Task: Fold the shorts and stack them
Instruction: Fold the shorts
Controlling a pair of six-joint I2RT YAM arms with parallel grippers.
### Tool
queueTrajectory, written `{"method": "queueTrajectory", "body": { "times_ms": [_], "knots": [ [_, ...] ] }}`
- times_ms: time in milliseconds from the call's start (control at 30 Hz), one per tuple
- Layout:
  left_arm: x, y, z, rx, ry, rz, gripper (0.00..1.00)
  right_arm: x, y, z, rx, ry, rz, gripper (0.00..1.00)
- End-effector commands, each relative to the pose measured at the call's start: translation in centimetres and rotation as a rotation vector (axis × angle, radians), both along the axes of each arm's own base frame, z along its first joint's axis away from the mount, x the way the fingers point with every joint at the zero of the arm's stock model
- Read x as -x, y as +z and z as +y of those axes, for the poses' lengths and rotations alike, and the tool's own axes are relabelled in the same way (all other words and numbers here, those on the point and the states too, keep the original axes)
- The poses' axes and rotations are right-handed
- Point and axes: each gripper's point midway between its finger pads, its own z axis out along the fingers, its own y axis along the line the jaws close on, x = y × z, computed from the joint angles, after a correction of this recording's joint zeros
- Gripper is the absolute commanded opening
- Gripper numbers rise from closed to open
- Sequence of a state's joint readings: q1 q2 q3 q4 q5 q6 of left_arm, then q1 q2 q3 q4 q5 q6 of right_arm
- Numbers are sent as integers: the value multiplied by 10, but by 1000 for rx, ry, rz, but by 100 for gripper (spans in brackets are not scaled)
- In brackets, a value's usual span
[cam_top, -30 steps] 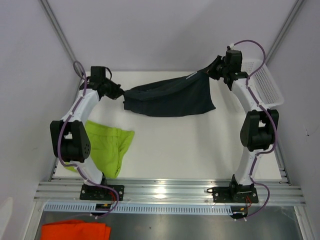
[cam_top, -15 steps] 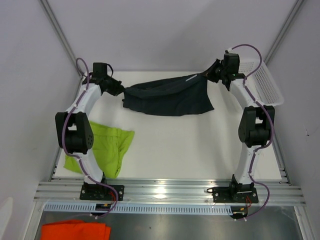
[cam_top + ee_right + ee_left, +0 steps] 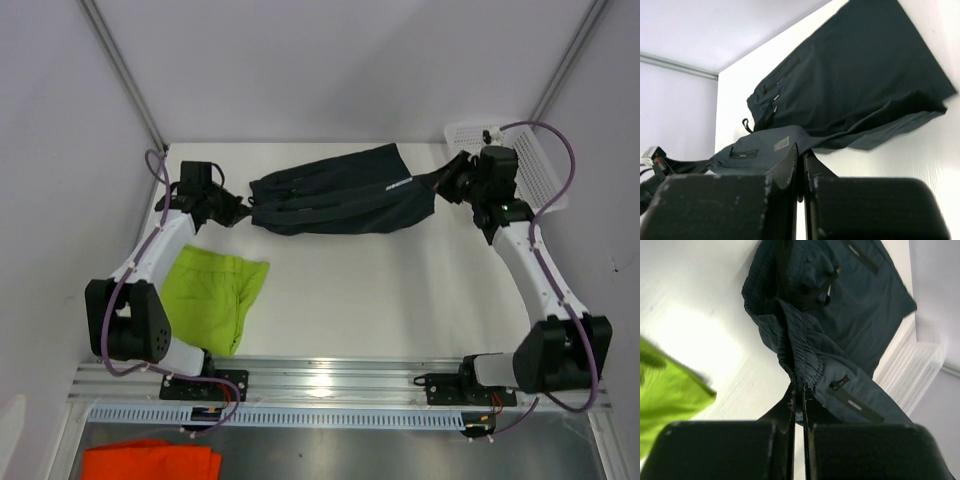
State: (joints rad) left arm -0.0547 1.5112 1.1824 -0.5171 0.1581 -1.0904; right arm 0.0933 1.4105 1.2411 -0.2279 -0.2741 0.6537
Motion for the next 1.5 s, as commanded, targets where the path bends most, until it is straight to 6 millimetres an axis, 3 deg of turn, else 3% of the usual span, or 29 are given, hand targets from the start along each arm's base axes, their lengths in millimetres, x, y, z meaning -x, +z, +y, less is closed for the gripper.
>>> {"method": "queueTrajectory", "body": {
  "times_ms": [0, 100, 133, 233, 333, 533, 767, 900, 1333, 1467],
  "knots": [
    [18, 37, -6, -4, -5, -112, 0, 31, 15, -12, 26, -34, -58, 0],
    [38, 30, -9, -6, -12, -93, 0, 61, 21, -14, 29, -28, -69, 0],
    [44, 39, -10, -6, -15, -116, 0, 76, 24, -15, 29, -28, -75, 0],
    [60, 38, -11, -13, -14, -121, 0, 99, 27, -21, 43, -50, -84, 0],
    [81, 47, -7, -16, -6, -150, 0, 126, 45, -25, 43, -63, -128, 0],
    [98, 45, -2, -15, 19, -167, 0, 133, 43, -18, 36, -17, -104, 0],
    [96, 33, -1, -34, 16, -122, 0, 107, 32, -13, 60, 17, -74, 0],
    [89, 17, -5, -27, 1, -66, 0, 79, 21, -11, 78, 26, -40, 0],
    [58, 20, 18, -9, 76, -47, 0, -9, 20, 7, 66, 77, -31, 0],
    [47, 20, 26, -21, 93, -42, 0, -41, 10, 14, 55, 98, -10, 0]
  ]
}}
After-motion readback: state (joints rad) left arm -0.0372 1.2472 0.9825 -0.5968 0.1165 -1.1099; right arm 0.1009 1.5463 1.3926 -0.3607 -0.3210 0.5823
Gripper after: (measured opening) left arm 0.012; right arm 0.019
